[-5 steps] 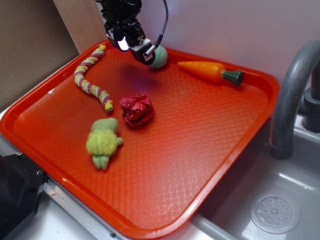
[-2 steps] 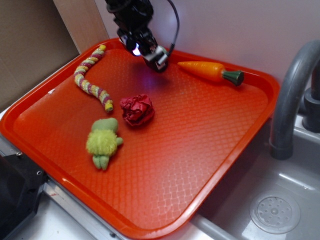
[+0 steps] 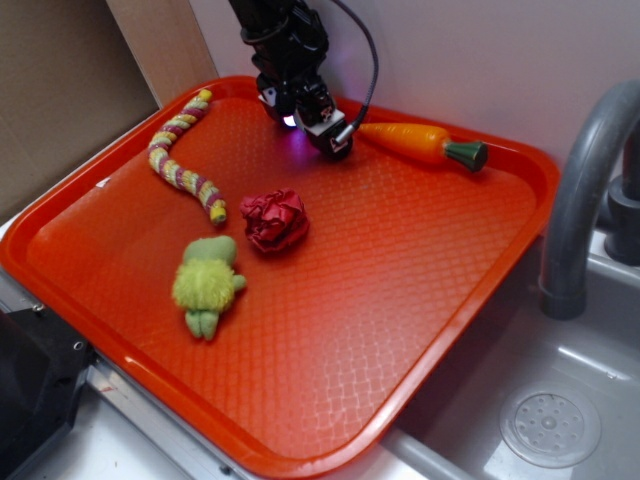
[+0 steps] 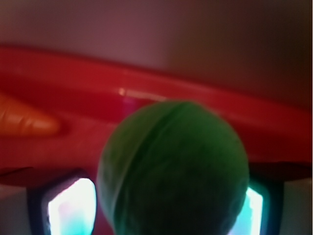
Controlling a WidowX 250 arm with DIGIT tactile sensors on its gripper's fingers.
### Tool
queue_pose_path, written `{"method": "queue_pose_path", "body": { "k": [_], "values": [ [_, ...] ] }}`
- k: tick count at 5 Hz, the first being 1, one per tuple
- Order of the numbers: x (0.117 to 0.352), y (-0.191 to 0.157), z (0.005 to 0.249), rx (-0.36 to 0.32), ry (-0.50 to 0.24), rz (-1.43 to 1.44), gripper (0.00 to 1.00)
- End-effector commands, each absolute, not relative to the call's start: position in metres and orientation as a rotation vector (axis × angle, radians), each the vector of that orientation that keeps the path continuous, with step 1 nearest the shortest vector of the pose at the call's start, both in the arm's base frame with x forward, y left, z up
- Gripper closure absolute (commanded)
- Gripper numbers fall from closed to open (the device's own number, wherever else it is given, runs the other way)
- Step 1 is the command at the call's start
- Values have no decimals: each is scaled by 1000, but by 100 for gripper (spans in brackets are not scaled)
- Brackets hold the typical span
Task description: Grab the green ball.
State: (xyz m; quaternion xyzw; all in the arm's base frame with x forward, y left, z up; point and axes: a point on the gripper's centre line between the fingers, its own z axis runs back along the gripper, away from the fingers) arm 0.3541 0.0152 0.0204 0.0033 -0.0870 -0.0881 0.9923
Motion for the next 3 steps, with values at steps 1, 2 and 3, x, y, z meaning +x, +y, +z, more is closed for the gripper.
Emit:
{"method": "queue_pose_path", "body": {
  "k": [1, 2, 3],
  "values": [
    [368, 10, 28, 33, -220, -173, 100],
    [362, 26, 49, 51, -215, -116, 100],
    [333, 32, 92, 47, -206, -53, 100]
  ]
}}
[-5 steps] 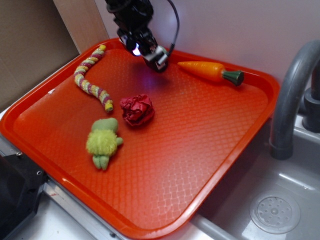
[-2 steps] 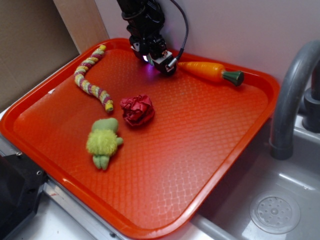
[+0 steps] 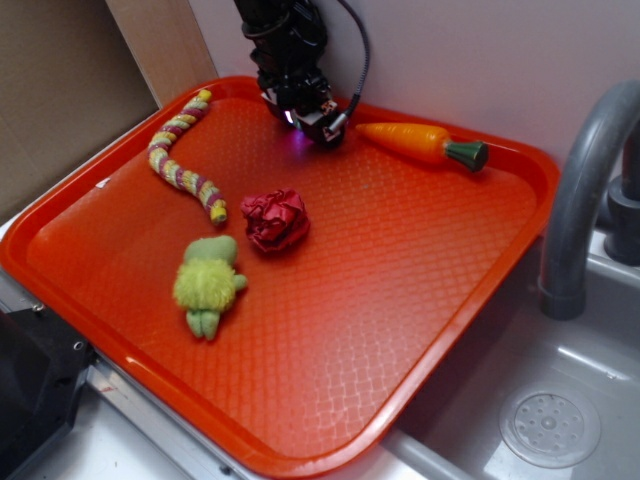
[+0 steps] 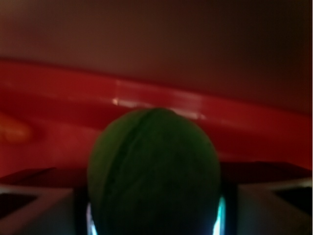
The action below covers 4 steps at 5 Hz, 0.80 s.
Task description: Grab the green ball.
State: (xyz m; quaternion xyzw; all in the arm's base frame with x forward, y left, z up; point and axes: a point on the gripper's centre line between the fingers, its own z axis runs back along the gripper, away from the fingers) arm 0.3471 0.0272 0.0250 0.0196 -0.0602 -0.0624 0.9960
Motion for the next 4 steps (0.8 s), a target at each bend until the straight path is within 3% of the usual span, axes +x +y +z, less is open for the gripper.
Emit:
{"method": "queue_pose_path", "body": {
  "k": [1, 2, 3, 4],
  "values": [
    [283, 12, 141, -58, -223, -160, 100],
    [232, -11, 191, -80, -240, -134, 100],
    [224, -17, 239, -32, -265, -95, 100],
    [229, -18, 247, -11, -238, -96, 100]
  ]
}}
